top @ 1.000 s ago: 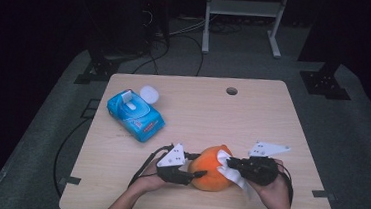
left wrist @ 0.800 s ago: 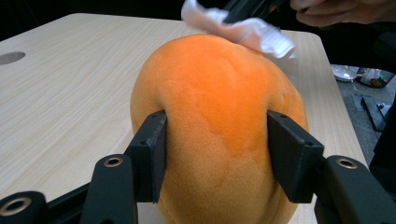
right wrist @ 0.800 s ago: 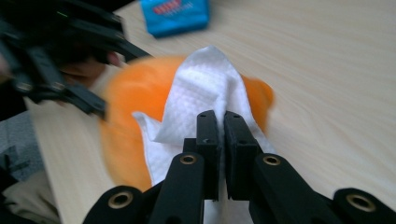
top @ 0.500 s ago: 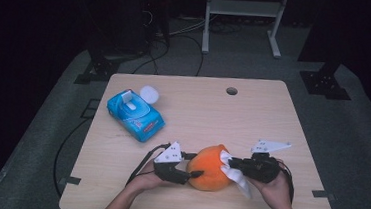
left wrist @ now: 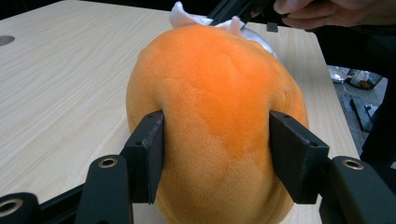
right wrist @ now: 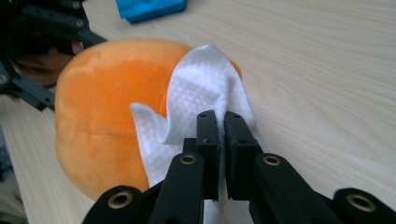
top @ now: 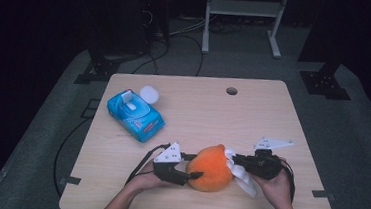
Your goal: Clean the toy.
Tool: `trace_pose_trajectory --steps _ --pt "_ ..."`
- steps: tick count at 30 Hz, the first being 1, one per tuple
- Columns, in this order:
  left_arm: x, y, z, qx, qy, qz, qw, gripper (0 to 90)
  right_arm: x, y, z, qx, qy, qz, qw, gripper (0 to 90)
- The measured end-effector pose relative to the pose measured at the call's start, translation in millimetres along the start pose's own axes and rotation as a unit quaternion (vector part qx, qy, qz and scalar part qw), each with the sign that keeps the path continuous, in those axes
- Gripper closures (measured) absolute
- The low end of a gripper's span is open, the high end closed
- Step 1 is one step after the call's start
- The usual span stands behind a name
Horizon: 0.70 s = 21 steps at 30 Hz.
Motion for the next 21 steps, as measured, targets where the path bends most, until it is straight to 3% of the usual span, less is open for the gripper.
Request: trace_pose_trajectory --steps 5,8,10,12,15,18,21 --pt "2.4 -5.9 3.3 0.021 -0.003 -0.007 0.9997 39.8 -8.1 9.5 12.7 -0.011 -0.044 0.007 0.9990 84.8" --pt "1.5 -5.6 2.9 0.019 -0.001 -0.004 0.9998 39.6 2.0 11.3 8.3 -0.016 -0.019 0.018 0.9995 84.9" --pt "1.4 -5.4 2.7 0.017 -0.001 -0.005 0.9998 39.6 3.8 7.5 5.1 -0.002 -0.008 0.027 0.9996 84.9" --pt "1.6 -6.3 3.6 0.022 -0.002 -0.007 0.9997 39.6 1.0 2.1 2.4 0.003 0.006 0.016 0.9998 84.9" --pt "2.6 -7.9 5.4 0.030 -0.002 -0.010 0.9995 39.7 -5.4 1.8 4.1 0.005 -0.013 0.009 0.9999 84.9" --pt "3.7 -9.6 7.2 0.033 -0.002 -0.011 0.9994 39.6 -6.3 13.9 17.3 -0.021 -0.044 0.019 0.9986 84.5" --pt "2.7 -8.4 7.4 0.031 0.000 -0.008 0.9995 36.8 3.1 19.2 17.1 -0.040 -0.028 0.022 0.9986 84.7"
Point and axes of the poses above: each handheld gripper's, and its own axes: x roughly forward along the jaws, z roughly out of its top, y roughly to its left, the point moved 4 cm from there along x, roughly forward along the jaws, and after that the axes turned 5 degrees about z, right-handed, at the moved point
